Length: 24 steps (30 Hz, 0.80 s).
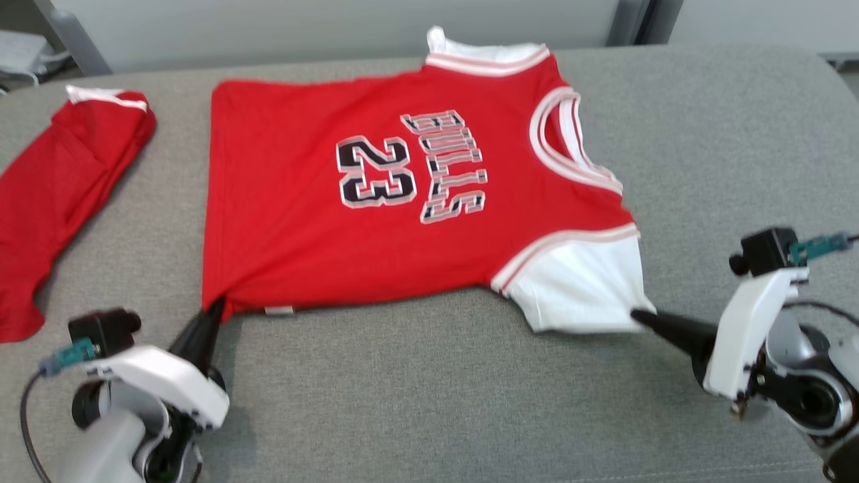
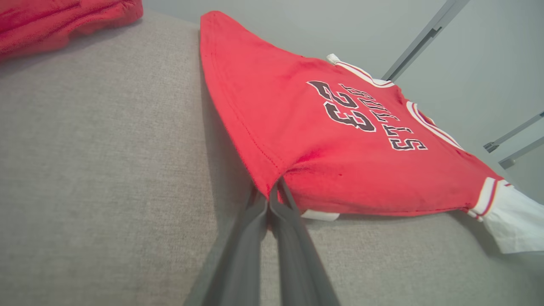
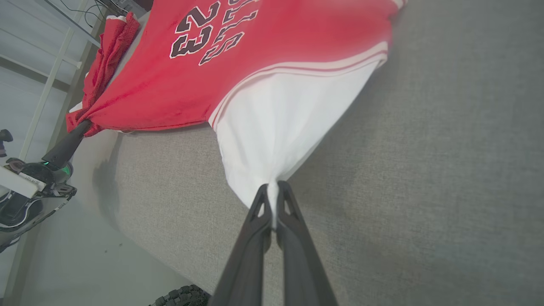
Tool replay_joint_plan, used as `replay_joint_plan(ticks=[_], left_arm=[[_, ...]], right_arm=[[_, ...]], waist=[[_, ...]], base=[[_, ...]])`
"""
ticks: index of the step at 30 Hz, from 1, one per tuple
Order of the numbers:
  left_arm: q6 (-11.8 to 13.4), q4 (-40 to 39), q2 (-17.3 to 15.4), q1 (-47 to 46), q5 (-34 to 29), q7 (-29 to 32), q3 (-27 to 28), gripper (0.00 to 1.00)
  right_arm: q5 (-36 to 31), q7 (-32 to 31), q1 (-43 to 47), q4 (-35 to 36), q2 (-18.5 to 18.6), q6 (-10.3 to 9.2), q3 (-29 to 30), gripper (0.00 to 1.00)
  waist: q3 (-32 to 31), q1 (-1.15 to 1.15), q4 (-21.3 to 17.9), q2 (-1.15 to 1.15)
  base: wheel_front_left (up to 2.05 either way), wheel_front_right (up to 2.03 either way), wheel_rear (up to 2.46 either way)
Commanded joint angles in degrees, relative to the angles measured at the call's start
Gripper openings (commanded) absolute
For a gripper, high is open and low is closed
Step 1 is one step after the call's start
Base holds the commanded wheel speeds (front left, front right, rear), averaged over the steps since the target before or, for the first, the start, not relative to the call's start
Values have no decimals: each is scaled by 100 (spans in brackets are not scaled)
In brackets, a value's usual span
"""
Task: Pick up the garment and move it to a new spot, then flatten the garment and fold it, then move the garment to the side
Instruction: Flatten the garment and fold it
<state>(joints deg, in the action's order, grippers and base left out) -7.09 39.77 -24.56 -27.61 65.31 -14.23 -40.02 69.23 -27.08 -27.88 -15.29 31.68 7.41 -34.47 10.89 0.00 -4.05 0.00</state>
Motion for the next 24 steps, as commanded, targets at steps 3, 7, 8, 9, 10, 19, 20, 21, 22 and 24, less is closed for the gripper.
replay_joint_plan(ticks=[3,7,8,9,10,19,20,21,22,24], left_arm=[[-39,-32,-208,280,-57,-75,152,0],[-39,-59,-308,618,55,58,-71,0],[-39,-57,-342,686,76,63,-107,0],[-39,-54,-371,753,102,61,-135,0],[-39,-44,-401,816,111,58,-169,0],[-39,62,-443,1056,148,8,-296,0],[-39,76,-430,1041,110,-2,-315,18],[-39,95,-406,1029,76,-11,-329,47],[-39,113,-384,1019,44,-20,-341,100],[-39,141,-348,1008,-2,-34,-356,100]], right_arm=[[137,-159,447,291,310,8,-83,0],[308,-304,884,490,409,8,-121,0],[357,-345,997,541,436,8,-124,0],[412,-393,1109,590,463,8,-125,0],[442,-428,1211,638,496,8,-124,0],[189,-244,1651,826,527,8,41,0],[98,-133,1651,784,485,8,83,4],[12,-34,1651,744,441,8,119,100],[-50,37,1659,710,399,8,147,100],[-112,69,1679,689,373,8,185,100]], waist=[[-346,0,38,0],[-558,0,98,0],[-606,0,120,0],[-648,0,139,0],[-688,0,158,0],[-760,0,247,0],[-750,0,253,0],[-741,0,258,0],[-732,0,261,0],[-721,0,269,0]], base=[[0,0,0],[0,0,0],[0,0,0],[0,0,0],[0,0,0],[0,0,0],[0,0,0],[0,0,0],[0,0,0],[0,0,0]])
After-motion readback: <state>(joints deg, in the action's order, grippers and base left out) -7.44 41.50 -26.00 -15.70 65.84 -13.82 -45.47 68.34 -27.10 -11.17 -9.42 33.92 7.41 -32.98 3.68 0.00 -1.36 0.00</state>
